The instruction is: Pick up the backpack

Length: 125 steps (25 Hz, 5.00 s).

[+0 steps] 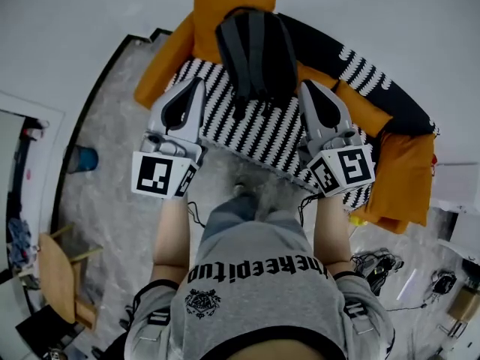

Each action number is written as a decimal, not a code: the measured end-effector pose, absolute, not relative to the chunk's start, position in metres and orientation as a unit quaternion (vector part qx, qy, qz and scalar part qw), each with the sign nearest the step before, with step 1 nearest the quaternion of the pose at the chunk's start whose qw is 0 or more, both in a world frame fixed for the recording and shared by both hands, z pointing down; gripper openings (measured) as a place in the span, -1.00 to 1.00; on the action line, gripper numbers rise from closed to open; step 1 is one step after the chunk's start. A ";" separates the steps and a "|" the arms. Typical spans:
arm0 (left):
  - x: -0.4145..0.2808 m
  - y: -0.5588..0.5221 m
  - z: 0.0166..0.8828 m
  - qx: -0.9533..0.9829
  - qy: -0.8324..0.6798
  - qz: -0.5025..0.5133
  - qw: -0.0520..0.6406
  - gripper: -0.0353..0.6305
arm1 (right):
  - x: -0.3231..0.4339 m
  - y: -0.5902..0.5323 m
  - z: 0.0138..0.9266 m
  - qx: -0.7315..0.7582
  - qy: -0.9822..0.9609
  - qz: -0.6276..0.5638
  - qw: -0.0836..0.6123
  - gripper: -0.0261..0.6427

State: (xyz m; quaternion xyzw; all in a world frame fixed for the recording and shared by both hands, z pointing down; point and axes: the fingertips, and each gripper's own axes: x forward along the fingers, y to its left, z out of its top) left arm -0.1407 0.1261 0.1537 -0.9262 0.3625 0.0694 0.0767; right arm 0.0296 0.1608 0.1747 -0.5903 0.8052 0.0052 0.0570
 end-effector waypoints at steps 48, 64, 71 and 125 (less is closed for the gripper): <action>-0.100 -0.039 0.186 -0.910 0.410 0.035 0.047 -0.85 | 0.078 -0.044 0.261 -0.548 0.830 -0.097 -0.018 -0.91; -0.075 -0.076 0.227 -0.906 0.422 0.004 0.019 -0.84 | 0.098 -0.113 0.356 -0.515 0.834 -0.177 -0.087 -0.81; -0.052 -0.089 0.246 -0.912 0.411 0.009 0.003 -0.84 | 0.109 -0.139 0.409 -0.501 0.830 -0.216 -0.117 -0.71; -0.086 -0.125 0.336 -0.875 0.476 -0.059 -0.059 -0.84 | 0.067 -0.255 0.540 -0.402 0.859 -0.272 -0.160 -0.83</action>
